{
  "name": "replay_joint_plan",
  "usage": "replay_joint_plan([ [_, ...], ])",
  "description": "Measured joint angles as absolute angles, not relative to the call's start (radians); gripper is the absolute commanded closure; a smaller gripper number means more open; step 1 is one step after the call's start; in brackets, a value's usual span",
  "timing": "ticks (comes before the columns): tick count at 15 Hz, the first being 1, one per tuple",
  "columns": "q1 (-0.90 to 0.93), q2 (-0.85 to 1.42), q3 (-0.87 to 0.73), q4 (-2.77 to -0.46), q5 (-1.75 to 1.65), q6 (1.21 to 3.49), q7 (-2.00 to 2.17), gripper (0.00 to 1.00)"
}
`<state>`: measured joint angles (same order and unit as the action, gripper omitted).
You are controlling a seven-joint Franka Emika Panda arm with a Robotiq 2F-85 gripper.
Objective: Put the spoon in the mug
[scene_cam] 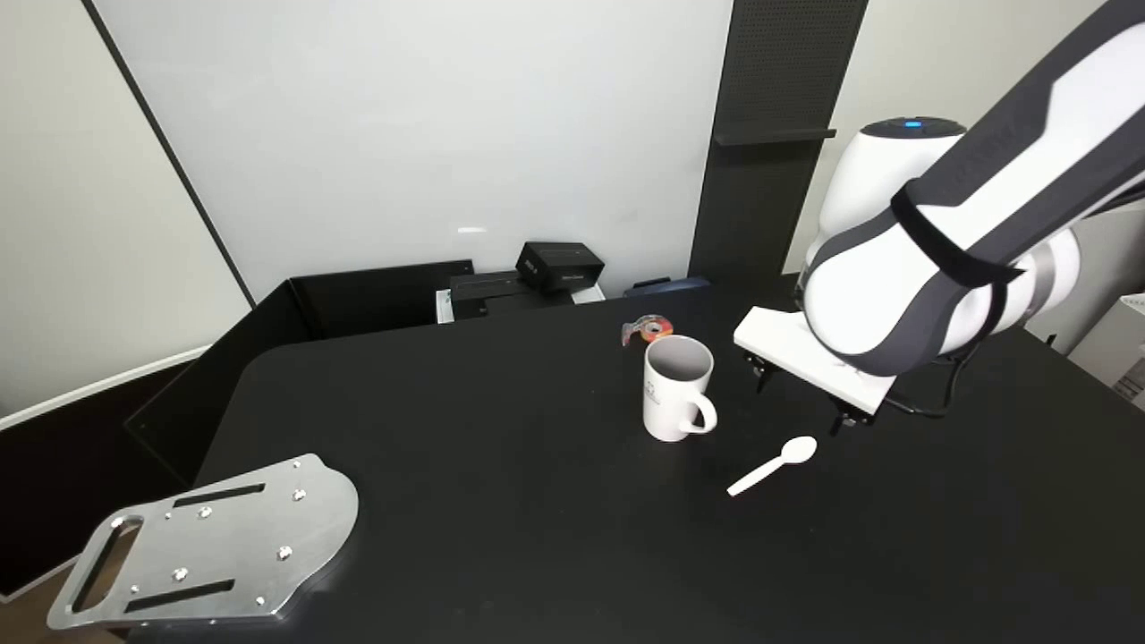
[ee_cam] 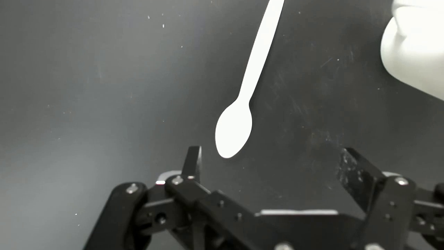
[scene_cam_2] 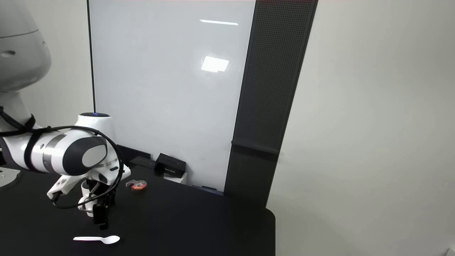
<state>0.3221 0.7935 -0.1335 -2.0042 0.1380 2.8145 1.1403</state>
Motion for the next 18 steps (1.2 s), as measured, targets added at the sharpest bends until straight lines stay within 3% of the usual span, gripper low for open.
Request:
replay_joint_plan([
  [18, 0.386, 0.959, -0.136, -1.889, 0.176, 2.814, 1.248, 0.0],
])
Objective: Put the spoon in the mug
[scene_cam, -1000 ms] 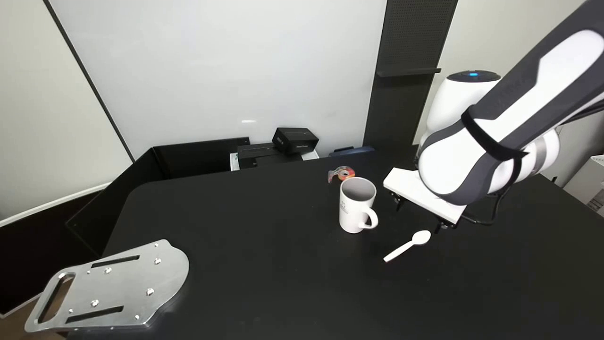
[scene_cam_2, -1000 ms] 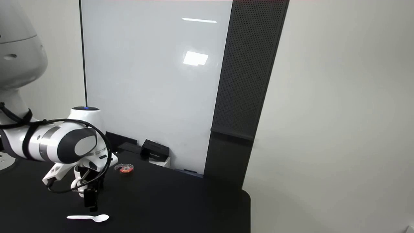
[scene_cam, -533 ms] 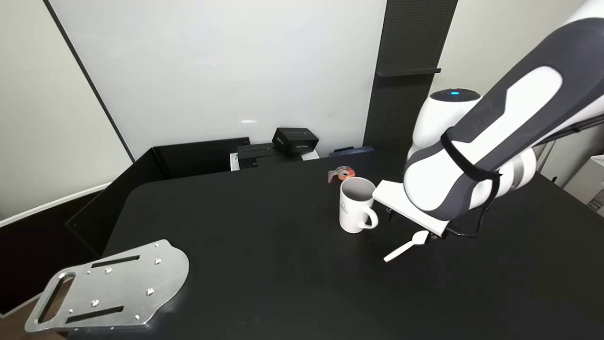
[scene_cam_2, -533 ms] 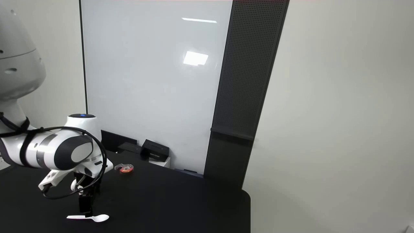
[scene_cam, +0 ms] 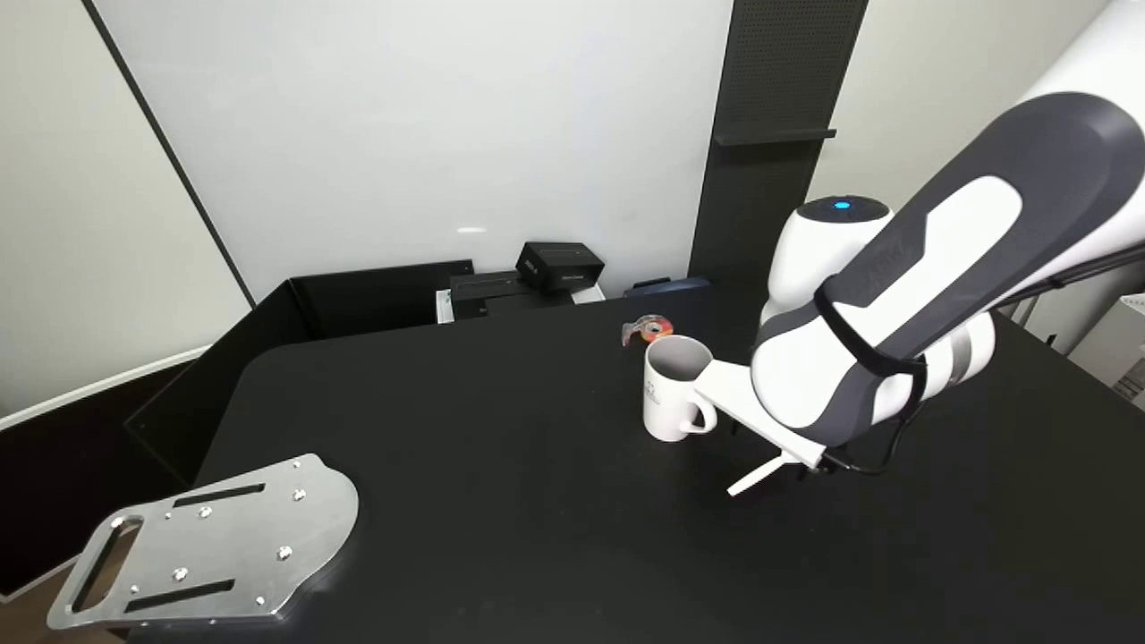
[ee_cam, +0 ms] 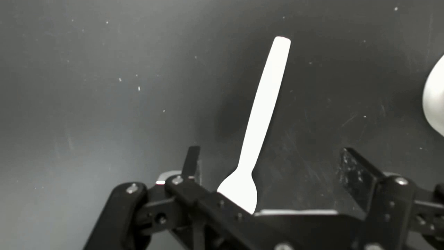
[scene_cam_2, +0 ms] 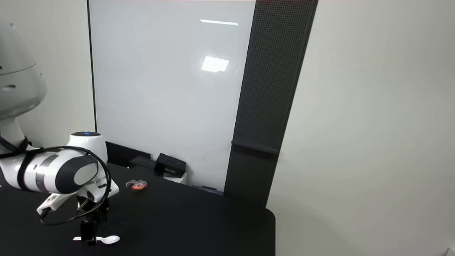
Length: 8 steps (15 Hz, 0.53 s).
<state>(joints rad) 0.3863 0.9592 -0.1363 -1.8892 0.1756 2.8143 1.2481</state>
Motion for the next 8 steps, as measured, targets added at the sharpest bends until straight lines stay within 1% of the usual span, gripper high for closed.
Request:
replay_joint_plan([
  [4, 0.387, 0.976, -0.137, -1.881, 0.176, 2.814, 1.259, 0.0],
  [5, 0.387, 0.979, -0.138, -1.879, 0.176, 2.814, 1.26, 0.25],
  [6, 0.387, 0.983, -0.138, -1.877, 0.176, 2.814, 1.261, 0.26],
  [7, 0.387, 0.987, -0.139, -1.874, 0.176, 2.814, 1.261, 0.32],
  [8, 0.387, 0.991, -0.14, -1.872, 0.176, 2.814, 1.261, 0.4],
])
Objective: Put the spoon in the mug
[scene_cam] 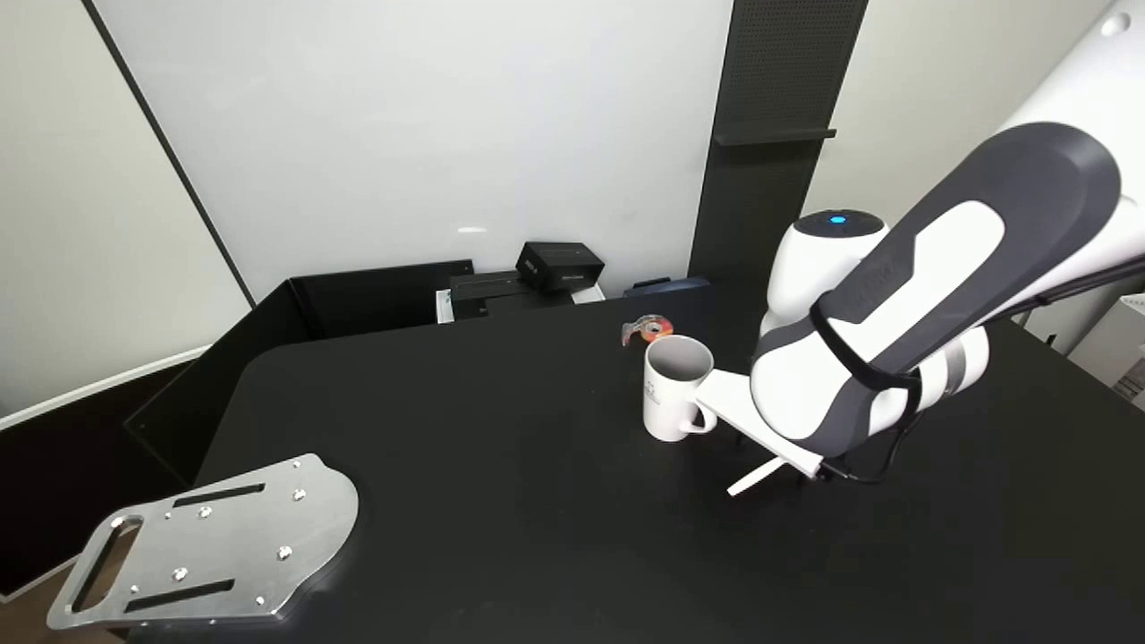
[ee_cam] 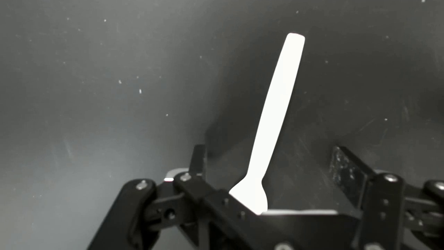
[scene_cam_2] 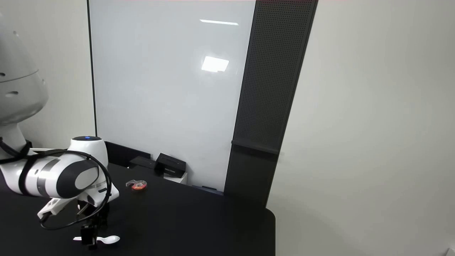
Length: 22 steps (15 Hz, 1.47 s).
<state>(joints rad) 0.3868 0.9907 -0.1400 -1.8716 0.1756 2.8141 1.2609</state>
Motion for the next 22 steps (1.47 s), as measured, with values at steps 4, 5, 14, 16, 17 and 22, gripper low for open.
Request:
replay_joint_plan([
  [4, 0.389, 0.993, -0.142, -1.857, 0.176, 2.815, 1.265, 0.67],
  [5, 0.39, 0.994, -0.143, -1.854, 0.176, 2.814, 1.268, 0.75],
  [14, 0.399, 0.995, -0.184, -1.818, 0.173, 2.762, 1.298, 0.96],
  [16, 0.4, 0.994, -0.215, -1.8, 0.17, 2.761, 1.303, 0.96],
  [17, 0.401, 0.994, -0.231, -1.791, 0.166, 2.76, 1.306, 0.96],
  [22, 0.423, 0.992, -0.303, -1.751, 0.124, 2.748, 1.34, 0.96],
])
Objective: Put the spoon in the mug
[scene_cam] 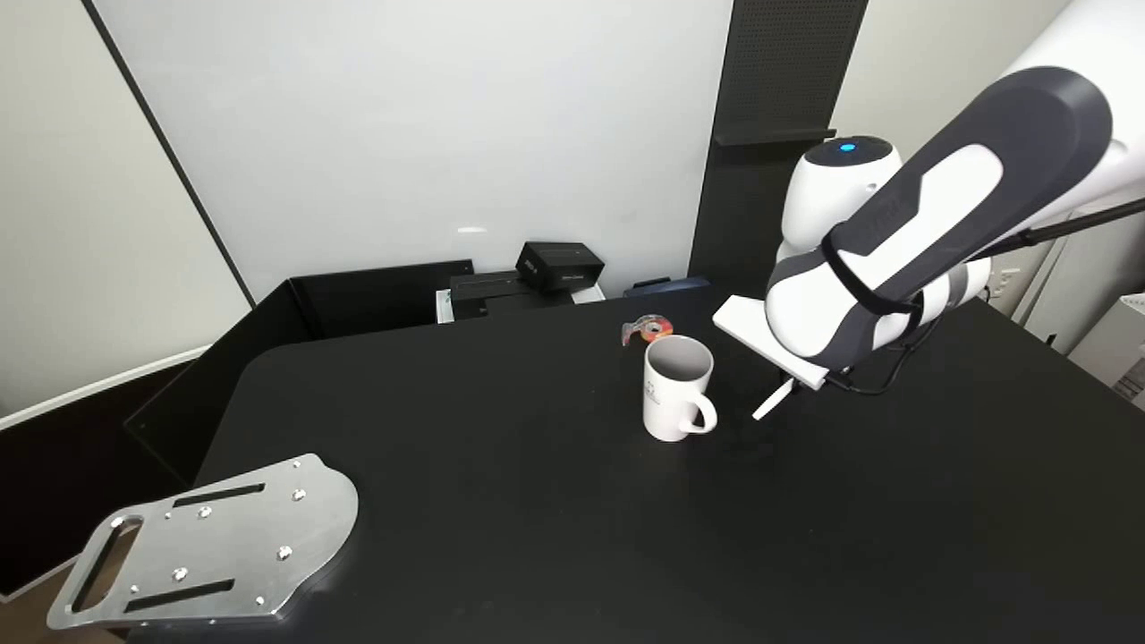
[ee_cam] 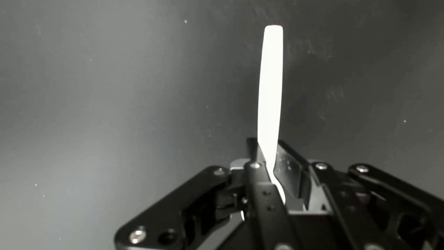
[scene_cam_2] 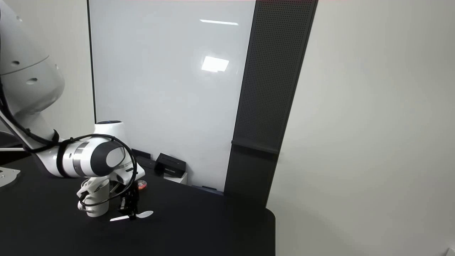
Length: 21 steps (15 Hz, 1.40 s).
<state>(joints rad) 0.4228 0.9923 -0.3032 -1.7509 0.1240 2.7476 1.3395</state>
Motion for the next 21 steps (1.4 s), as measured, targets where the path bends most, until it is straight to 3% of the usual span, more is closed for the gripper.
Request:
replay_joint_plan([
  [21, 0.619, 0.851, -0.445, -1.687, -0.192, 2.648, 1.495, 0.96],
])
